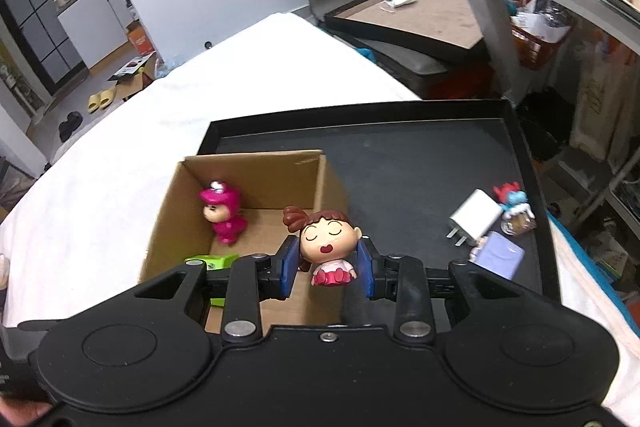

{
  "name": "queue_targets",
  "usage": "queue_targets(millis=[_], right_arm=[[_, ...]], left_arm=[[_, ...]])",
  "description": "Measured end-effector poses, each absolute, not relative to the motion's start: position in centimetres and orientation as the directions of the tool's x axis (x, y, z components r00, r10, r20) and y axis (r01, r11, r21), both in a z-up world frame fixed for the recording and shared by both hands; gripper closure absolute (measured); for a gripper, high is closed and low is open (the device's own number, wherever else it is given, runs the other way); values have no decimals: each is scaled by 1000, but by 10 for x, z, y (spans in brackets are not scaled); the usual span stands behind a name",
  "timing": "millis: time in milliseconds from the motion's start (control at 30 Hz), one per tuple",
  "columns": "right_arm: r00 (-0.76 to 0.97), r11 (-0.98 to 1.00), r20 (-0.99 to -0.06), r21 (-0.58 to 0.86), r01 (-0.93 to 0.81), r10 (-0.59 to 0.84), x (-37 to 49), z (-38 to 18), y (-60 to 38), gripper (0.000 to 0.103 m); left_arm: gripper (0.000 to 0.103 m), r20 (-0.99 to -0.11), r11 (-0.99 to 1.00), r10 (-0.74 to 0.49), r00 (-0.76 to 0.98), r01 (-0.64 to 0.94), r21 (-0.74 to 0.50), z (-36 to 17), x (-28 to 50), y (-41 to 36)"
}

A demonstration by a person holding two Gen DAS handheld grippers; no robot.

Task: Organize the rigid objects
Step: 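Carry the girl doll with the right gripper over the box and release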

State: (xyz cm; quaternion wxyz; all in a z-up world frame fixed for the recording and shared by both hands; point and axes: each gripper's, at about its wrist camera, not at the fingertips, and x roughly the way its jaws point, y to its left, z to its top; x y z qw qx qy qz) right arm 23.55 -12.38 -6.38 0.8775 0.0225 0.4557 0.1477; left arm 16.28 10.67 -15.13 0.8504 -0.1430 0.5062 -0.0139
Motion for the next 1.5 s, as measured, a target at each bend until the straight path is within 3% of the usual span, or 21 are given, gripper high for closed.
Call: queue_targets(millis=[1100,1267,1500], right_arm=[[488,952,-840,105,-287,239,263,-108,-42,72],[497,936,-821,117,-333,280,260,-105,-37,64],[490,931,-822,123,-344,290,254,-96,-47,64]], left_arm=[[86,-840,944,-219,496,-110,-311,-157,164,115],[85,-840,940,-229,492,-113,-322,-159,164,117],[85,-844,944,-213,492,-118,-307,-158,165,115]])
